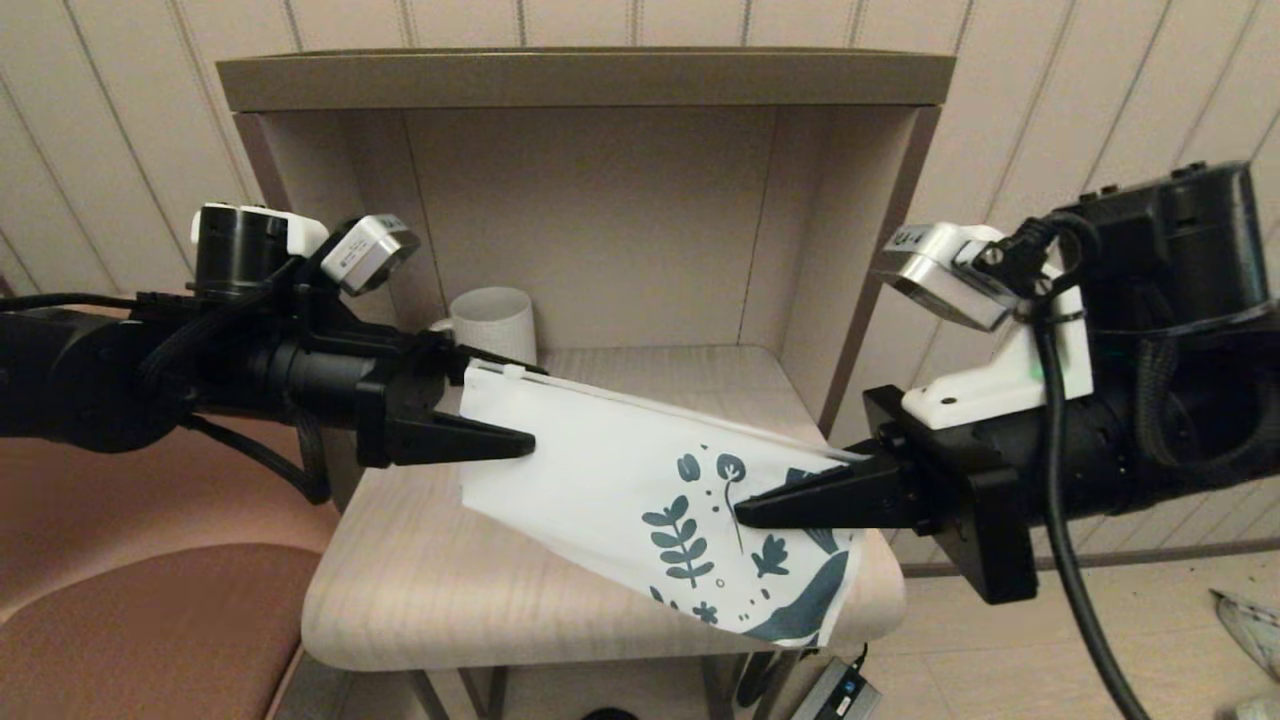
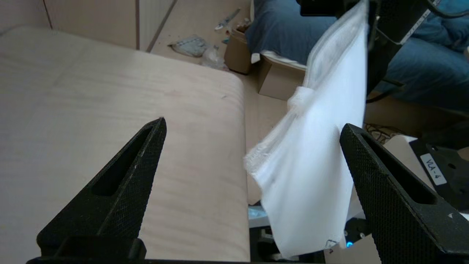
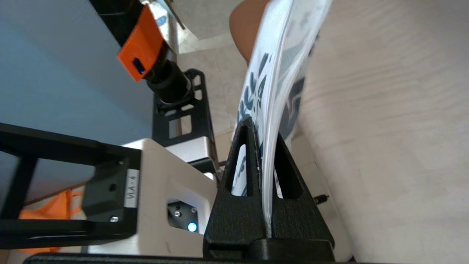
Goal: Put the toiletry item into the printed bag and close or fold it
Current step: Hand it to the other hand
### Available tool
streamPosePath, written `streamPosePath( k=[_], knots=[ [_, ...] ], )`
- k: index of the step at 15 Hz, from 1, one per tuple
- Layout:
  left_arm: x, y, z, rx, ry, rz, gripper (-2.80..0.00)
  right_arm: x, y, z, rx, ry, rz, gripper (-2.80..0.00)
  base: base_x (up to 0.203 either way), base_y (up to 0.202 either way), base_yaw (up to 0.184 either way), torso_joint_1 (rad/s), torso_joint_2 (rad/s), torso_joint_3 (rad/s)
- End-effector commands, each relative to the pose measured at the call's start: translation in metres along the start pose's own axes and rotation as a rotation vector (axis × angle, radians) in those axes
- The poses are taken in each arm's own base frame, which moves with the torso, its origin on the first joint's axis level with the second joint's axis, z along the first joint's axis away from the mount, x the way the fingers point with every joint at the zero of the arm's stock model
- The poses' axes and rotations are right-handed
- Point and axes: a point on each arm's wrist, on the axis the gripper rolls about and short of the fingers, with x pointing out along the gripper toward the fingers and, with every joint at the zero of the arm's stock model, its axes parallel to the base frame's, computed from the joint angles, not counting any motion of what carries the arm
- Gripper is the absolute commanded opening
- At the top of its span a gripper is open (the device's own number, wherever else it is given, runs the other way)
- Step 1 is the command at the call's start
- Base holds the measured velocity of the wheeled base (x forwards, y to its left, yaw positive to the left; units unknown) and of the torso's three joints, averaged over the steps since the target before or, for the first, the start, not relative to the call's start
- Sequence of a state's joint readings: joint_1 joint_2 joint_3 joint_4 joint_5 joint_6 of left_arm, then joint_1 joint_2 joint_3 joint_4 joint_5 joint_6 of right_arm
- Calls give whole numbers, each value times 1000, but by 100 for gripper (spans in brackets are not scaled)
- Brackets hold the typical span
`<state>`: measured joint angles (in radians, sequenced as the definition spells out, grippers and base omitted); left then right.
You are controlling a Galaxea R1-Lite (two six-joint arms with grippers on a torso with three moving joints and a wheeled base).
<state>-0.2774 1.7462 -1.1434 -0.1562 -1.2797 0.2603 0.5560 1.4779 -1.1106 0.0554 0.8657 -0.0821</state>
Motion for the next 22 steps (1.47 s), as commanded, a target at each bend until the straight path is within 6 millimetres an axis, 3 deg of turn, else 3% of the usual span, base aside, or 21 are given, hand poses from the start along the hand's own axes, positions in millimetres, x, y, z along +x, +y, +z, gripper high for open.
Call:
streamPosePath(
  k=[1,9,18,22],
  knots=[
    [0,0,-1,1,-2,-6,0,3,-4,-2,8,8,5,-280,0,0,0,0,0,0],
    [9,-4,-1,0,5,-39,0,6,-8,-2,10,10,3,-280,0,0,0,0,0,0],
    [13,-8,-2,0,7,-53,0,16,-57,-4,42,0,-77,-280,0,0,0,0,0,0],
    [17,-9,-3,-1,11,-65,0,20,-60,-5,40,-2,-73,-280,0,0,0,0,0,0]
  ],
)
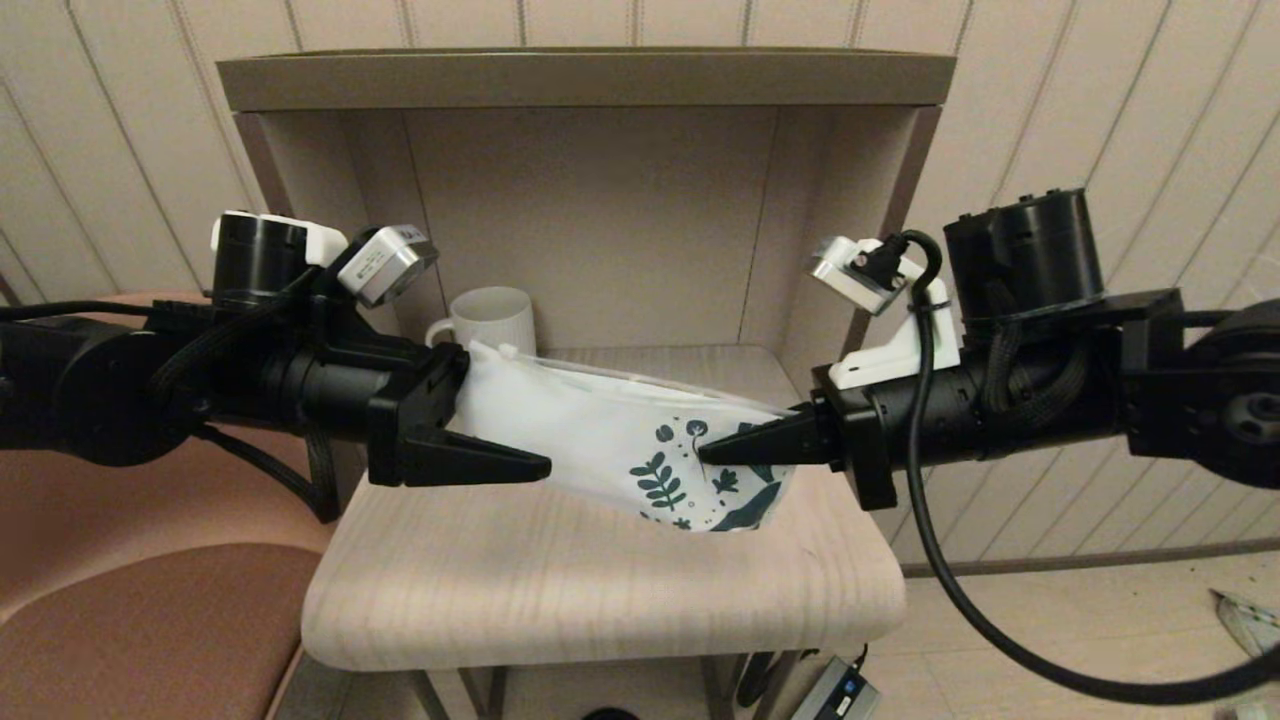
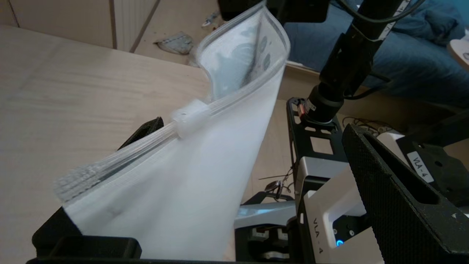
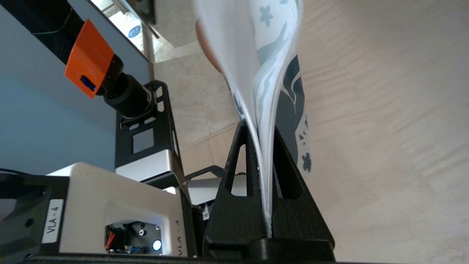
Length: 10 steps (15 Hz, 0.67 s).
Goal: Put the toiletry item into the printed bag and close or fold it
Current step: Hand it to the other hand
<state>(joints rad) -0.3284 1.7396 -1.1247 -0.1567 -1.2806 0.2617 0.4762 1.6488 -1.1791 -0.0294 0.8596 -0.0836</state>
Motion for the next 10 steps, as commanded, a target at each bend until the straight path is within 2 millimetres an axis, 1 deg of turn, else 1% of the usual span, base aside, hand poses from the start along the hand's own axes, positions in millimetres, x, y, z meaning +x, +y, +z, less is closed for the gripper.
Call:
streamPosePath(
  k=[1,3,6,10],
  knots=[
    [3,-1,-1,7,1,-17,0,4,-4,-1,6,6,6,-280,0,0,0,0,0,0],
    [5,-1,-3,15,5,-21,0,6,-5,2,1,1,6,-280,0,0,0,0,0,0],
    [5,0,-4,13,6,-18,0,9,-14,2,14,4,-6,-280,0,0,0,0,0,0],
    [1,3,-2,24,3,3,0,1,-23,3,20,-8,-41,-280,0,0,0,0,0,0]
  ],
)
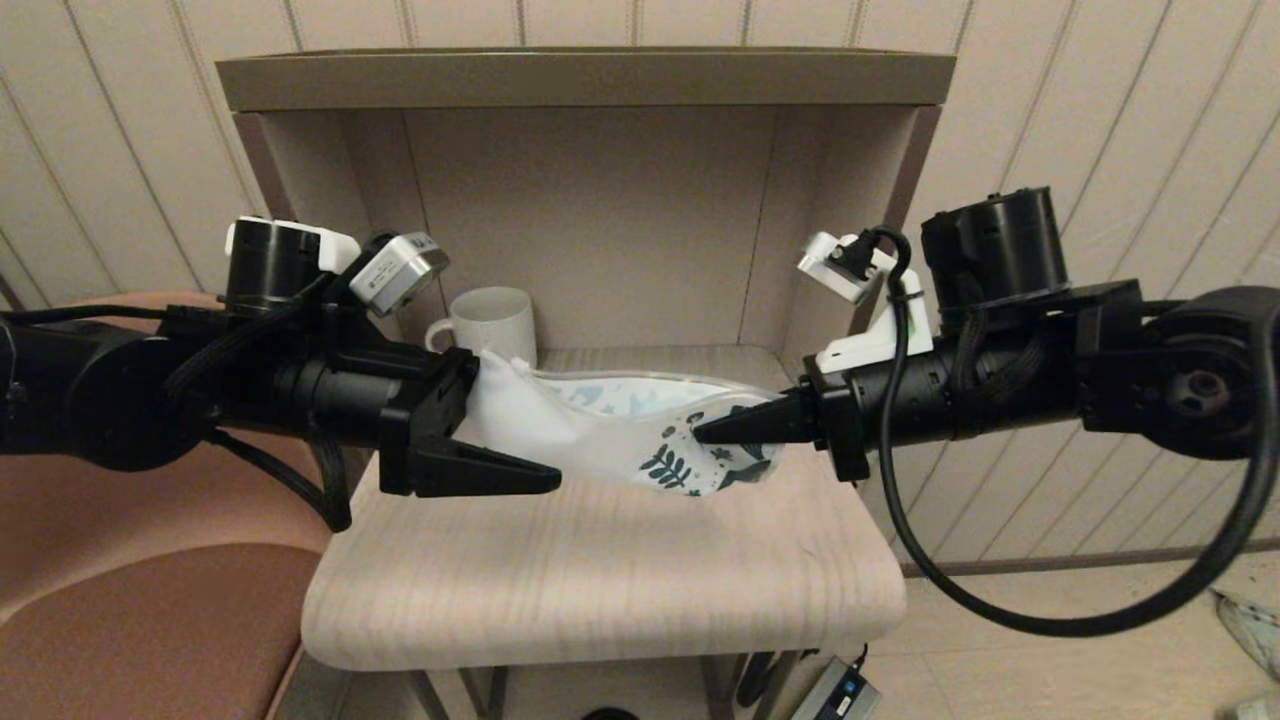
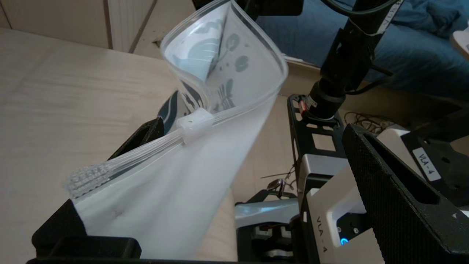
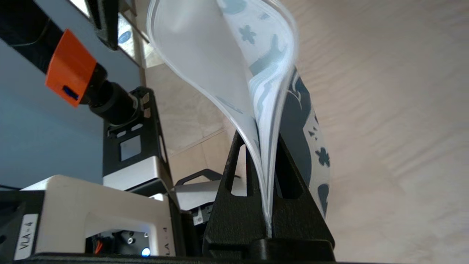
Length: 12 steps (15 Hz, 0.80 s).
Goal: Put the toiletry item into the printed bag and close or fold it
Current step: Hand it to the other hand
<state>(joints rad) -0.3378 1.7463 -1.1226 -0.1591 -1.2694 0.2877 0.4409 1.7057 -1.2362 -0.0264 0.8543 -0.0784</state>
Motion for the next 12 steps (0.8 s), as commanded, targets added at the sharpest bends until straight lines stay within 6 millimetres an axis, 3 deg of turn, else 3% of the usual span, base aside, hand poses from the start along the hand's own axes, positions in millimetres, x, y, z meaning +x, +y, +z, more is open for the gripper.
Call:
streamPosePath(
  k=[1,7,12],
  knots=[
    [-4,3,0,4,-5,8,0,-2,-6,0,4,-4,-10,-280,0,0,0,0,0,0],
    [-4,9,-4,6,-2,12,0,-5,-2,0,-4,-7,-7,-280,0,0,0,0,0,0],
    [-9,16,-3,7,-7,34,0,-13,26,2,-39,-16,33,-280,0,0,0,0,0,0]
  ],
)
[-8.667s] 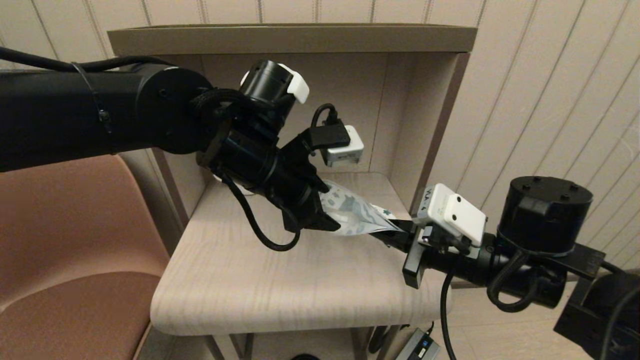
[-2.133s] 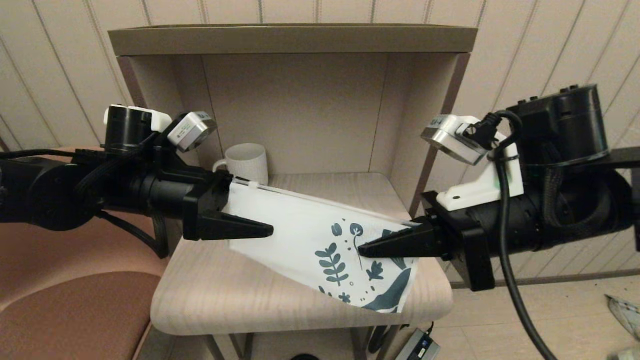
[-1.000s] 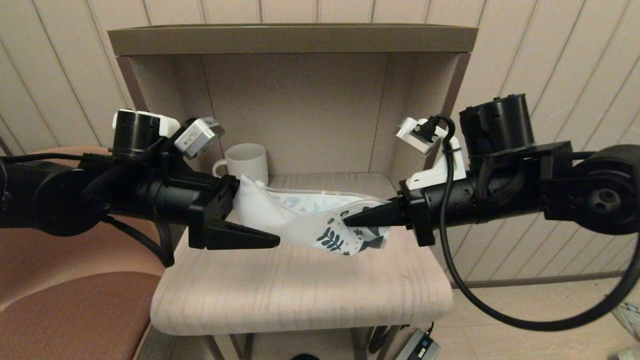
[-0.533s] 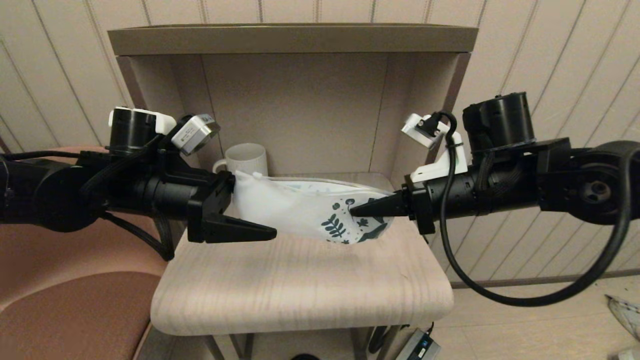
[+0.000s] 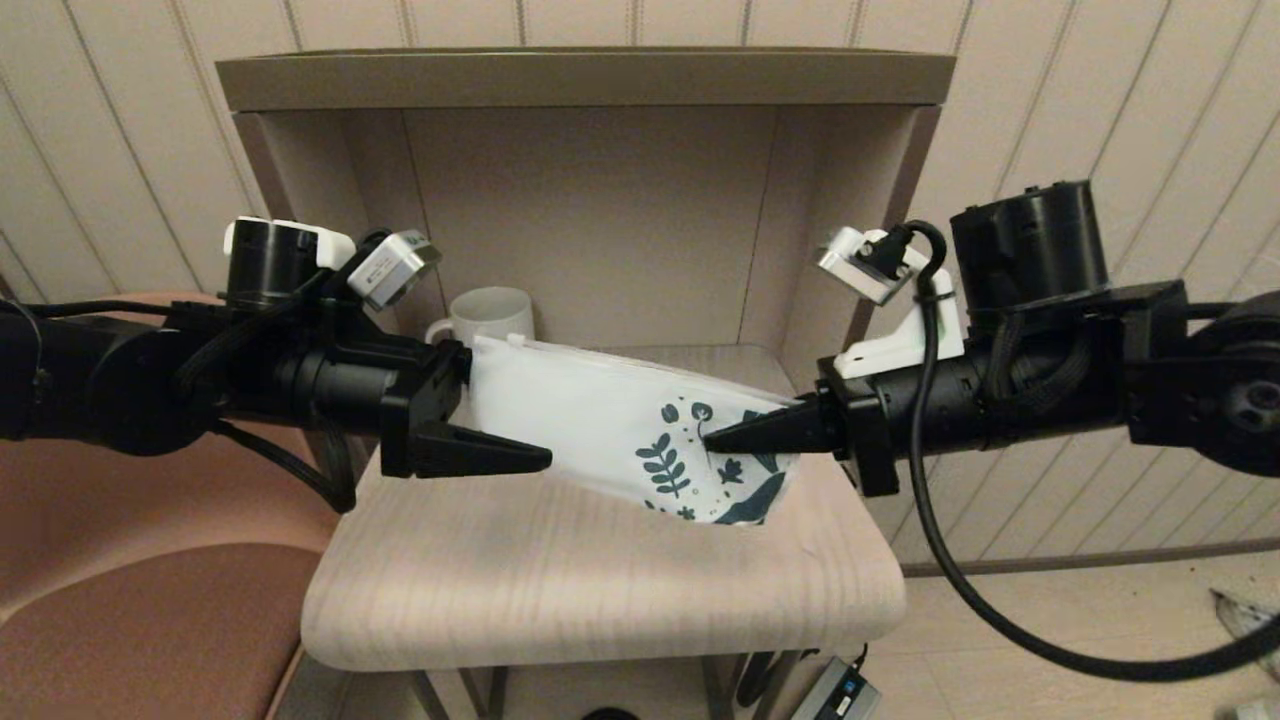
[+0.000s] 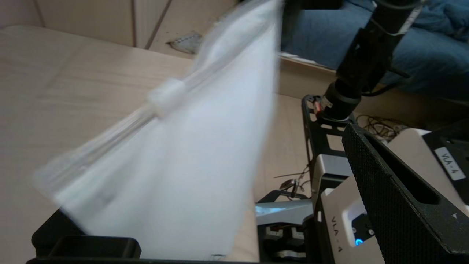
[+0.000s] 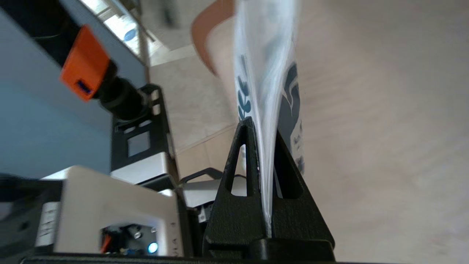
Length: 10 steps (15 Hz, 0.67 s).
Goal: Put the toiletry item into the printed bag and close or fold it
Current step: Hand it to the other hand
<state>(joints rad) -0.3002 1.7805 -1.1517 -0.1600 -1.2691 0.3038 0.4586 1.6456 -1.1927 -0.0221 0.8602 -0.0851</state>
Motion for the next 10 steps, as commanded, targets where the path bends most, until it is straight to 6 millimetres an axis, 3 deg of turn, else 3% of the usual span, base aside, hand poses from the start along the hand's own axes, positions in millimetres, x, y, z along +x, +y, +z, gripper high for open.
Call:
streamPosePath(
  k=[1,10],
  knots=[
    [-1,4,-1,-3,-2,-2,0,-5,12,3,-22,-12,18,-280,0,0,0,0,0,0],
    [-6,9,0,1,-7,16,0,-3,23,0,-40,-3,48,-280,0,0,0,0,0,0]
  ],
)
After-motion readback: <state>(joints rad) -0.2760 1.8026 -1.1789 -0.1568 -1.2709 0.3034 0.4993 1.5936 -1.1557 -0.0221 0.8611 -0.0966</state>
